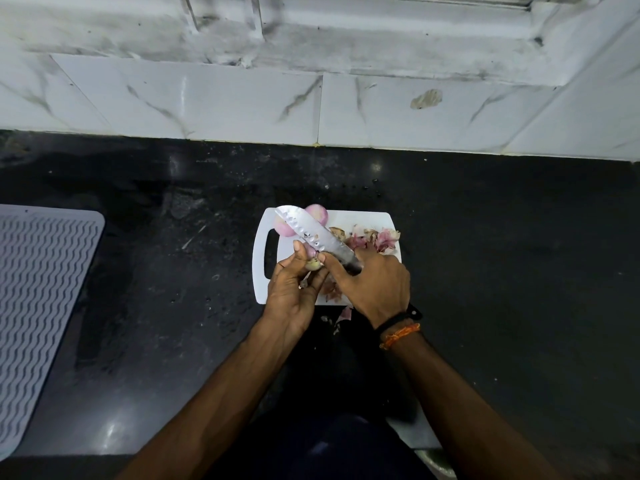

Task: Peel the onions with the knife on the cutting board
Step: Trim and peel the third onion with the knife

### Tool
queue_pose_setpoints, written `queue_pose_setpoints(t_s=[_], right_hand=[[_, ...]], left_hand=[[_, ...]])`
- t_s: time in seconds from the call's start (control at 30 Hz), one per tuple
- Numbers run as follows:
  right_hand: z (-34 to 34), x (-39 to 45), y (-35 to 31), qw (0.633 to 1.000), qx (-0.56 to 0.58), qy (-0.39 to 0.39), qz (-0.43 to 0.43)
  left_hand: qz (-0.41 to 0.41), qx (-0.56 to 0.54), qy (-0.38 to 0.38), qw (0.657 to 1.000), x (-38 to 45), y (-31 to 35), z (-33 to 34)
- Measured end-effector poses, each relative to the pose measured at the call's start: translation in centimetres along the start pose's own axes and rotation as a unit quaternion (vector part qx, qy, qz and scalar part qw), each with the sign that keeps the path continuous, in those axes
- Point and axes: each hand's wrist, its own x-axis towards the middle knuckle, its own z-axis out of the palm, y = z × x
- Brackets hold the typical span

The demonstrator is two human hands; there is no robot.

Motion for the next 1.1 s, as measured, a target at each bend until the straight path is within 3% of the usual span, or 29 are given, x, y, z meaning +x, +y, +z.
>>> queue_pose_setpoints(t_s=[0.13, 0.23, 0.3, 0.5, 0.83, 1.1], right_hand=[[-0.2, 0.0, 0.4, 0.987, 0.116, -0.106, 0.027], [-1.1, 0.2, 0.9, 0.956, 0.257, -0.117, 0.080], [-1.7, 0.3, 1.4, 0.943, 0.293, -0.113, 0.112], [-1.8, 1.1, 3.4, 0.967, 0.198, -0.104, 0.124], [-1.5, 1.6, 3.4, 0.968, 0.155, -0.140, 0.139], [-1.0, 2.1, 3.1, 0.974, -0.013, -0.096, 0.206]], left_hand=[[-0.010, -0.036, -0.015, 0.999, 0.0, -0.1, 0.4], [-0.024, -0.061, -0.003, 0.998, -0.2, 0.3, 0.6], [-0.037, -0.088, 0.015, 0.995, -0.4, 0.7, 0.8], [-0.062, -0.103, -0.004, 0.993, -0.8, 0.6, 1.0], [-0.089, -0.076, -0.012, 0.993, -0.8, 1.3, 0.9], [-0.083, -0.058, 0.004, 0.995, -0.2, 0.9, 0.5]])
